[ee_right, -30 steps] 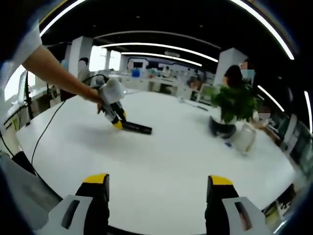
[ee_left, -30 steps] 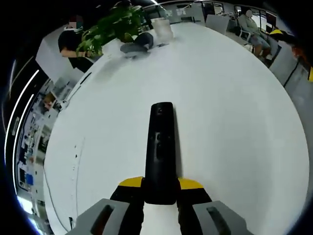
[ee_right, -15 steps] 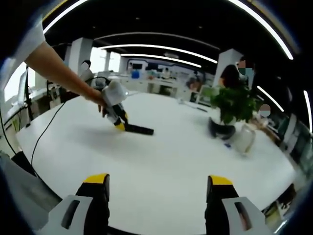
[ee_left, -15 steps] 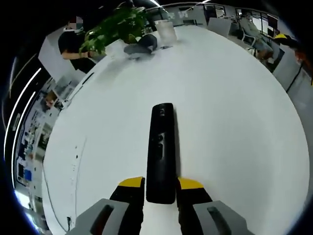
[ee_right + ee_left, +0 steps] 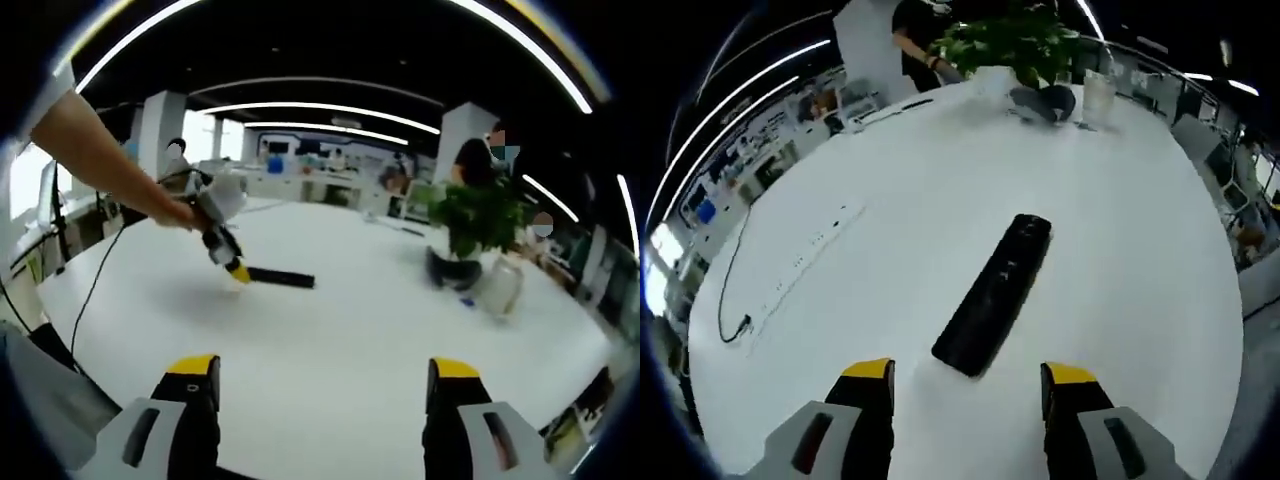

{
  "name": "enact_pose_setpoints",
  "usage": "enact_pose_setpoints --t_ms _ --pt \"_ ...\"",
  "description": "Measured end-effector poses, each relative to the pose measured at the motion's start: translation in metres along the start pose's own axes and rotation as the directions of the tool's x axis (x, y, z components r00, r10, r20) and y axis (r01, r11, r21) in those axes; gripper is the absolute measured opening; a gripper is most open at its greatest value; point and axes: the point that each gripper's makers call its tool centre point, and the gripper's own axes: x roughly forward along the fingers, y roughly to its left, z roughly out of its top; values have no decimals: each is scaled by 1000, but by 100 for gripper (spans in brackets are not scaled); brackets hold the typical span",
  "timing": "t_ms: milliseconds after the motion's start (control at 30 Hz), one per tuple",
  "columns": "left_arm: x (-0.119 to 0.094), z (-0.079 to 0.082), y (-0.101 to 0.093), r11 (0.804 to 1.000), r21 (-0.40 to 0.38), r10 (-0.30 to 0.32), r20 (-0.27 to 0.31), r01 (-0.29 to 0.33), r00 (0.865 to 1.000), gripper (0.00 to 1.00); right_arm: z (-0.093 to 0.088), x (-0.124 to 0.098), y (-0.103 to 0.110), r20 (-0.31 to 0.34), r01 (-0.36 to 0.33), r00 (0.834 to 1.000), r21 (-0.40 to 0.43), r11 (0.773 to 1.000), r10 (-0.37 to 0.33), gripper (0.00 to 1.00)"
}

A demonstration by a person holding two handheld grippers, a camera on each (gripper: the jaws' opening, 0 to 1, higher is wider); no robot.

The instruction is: Press the specified remote control buttons in sequence, fully releasing each button before pressing the next.

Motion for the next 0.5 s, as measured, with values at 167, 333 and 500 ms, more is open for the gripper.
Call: enact_pose_setpoints --t_ms 167,333,500 --pt "-30 -7 -19 997 -81 -10 87 17 996 67 5 -1 4 26 -27 999 15 1000 27 85" --pt "-59 -20 -36 999 -39 23 162 -17 987 73 8 -2 7 43 -51 998 30 998 50 86" --pt "-77 -41 -54 997 -80 33 192 -18 981 81 10 0 13 48 -84 995 40 996 82 87"
